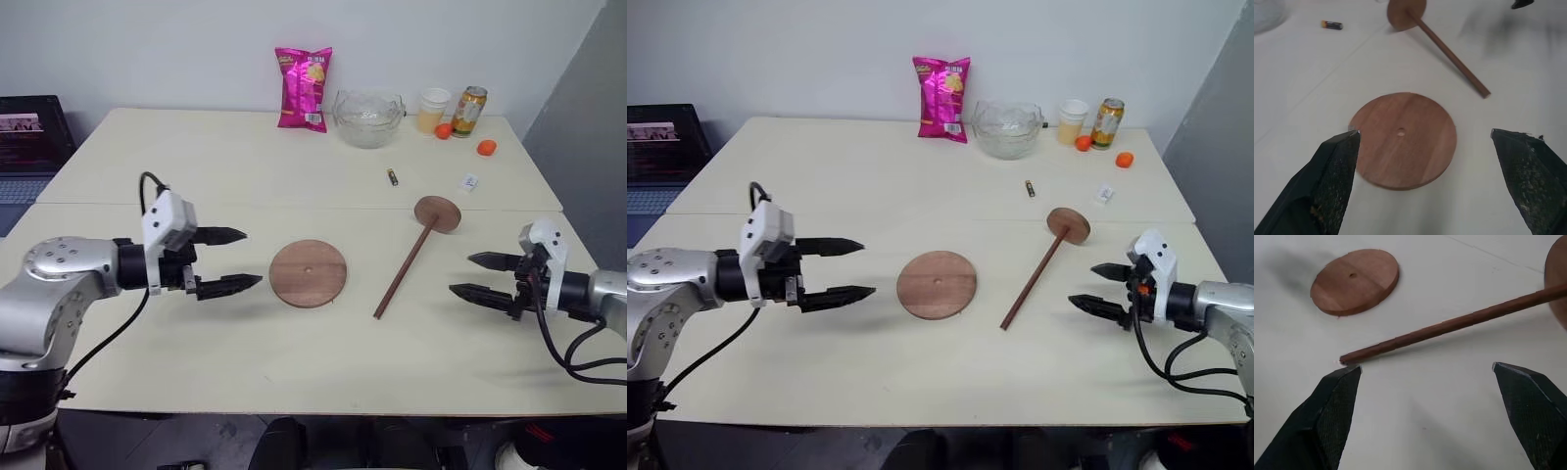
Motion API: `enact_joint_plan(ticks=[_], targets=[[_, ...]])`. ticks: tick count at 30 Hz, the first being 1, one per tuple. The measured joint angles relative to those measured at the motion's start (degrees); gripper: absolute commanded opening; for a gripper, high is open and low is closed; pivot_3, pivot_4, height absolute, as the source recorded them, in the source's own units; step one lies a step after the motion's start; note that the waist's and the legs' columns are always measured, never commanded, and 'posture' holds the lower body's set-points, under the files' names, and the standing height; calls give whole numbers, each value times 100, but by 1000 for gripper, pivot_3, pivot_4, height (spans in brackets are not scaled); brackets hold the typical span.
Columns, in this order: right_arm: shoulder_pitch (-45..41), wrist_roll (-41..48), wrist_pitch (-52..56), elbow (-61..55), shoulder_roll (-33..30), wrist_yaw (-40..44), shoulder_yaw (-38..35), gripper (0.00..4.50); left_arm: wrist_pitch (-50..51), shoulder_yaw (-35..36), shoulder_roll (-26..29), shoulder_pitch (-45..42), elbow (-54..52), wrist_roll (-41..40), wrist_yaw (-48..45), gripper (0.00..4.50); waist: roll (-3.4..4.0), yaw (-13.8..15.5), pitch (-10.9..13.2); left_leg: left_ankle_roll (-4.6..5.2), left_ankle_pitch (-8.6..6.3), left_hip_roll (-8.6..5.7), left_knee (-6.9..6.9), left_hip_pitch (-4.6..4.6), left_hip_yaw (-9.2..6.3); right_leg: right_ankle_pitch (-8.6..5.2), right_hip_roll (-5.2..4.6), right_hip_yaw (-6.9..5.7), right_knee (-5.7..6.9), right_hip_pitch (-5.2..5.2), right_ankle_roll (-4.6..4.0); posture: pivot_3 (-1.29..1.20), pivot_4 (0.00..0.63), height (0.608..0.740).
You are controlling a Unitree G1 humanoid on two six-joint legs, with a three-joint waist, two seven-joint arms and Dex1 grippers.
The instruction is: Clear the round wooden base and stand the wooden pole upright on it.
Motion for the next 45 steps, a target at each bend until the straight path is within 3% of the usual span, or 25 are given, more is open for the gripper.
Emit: enact_joint_plan(ticks=[2, 7, 10, 20, 25, 34, 38, 45], targets=[[-221, 110, 437, 110, 191, -331, -21, 4500, 2, -185, -69, -178, 26, 7, -79, 4441, 0, 0, 0, 0, 0, 0, 1, 0, 0, 0, 2, 2, 0, 0, 0, 0, 150, 740], [-1357, 414, 1772, 1199, 1416, -1696, -247, 4500, -119, -755, -435, -720, 176, 83, -214, 4441, -3, -18, -2, -2, 1, 7, 0, 0, 8, 1, 14, 14, 7, -7, -2, 0, 150, 740], [-1716, 443, 2171, 1563, 1659, -2016, -302, 4500, -204, -912, -526, -860, 336, 165, -305, 4441, -2, -9, -1, -2, 2, 7, 0, -12, 13, 1, 14, 20, 8, -23, -2, 0, 150, 740], [-2260, 320, 2332, 2512, 1899, -2275, -327, 4500, -246, -1128, -684, -971, 406, 258, -451, 4441, -2, -10, -1, 1, 0, 5, 0, -16, 50, 3, 15, 61, 10, -43, 1, 0, 150, 740], [-2835, 85, 2101, 3297, 2375, -2362, -137, 4500, -256, -1201, -777, -970, 393, 282, -441, 4441, -2, -98, -1, 2, 0, 10, -2, -10, 71, 7, 23, 84, 17, -52, 5, 0, 150, 740], [-3132, -150, 1821, 3875, 2483, -2262, 21, 4500, -362, -1200, -776, -921, 394, 391, -416, 4441, -3, -134, -1, 2, 0, 10, -1, -11, 87, 8, 21, 98, 13, -53, 7, 0, 150, 740], [-3187, -206, 1753, 4041, 2483, -2205, 32, 3831, -392, -1200, -775, -903, 394, 403, -413, 4500, -2, -140, -1, 2, 0, 10, -1, -8, 89, 8, 21, 101, 15, -53, 7, 0, 150, 740], [-3193, -232, 1832, 4189, 2544, -2172, 7, 2066, -437, -1200, -775, -856, 396, 470, -396, 4500, -2, -141, -1, 2, 0, 12, -2, -8, 95, 8, 21, 105, 15, -55, 7, 0, 150, 740]])
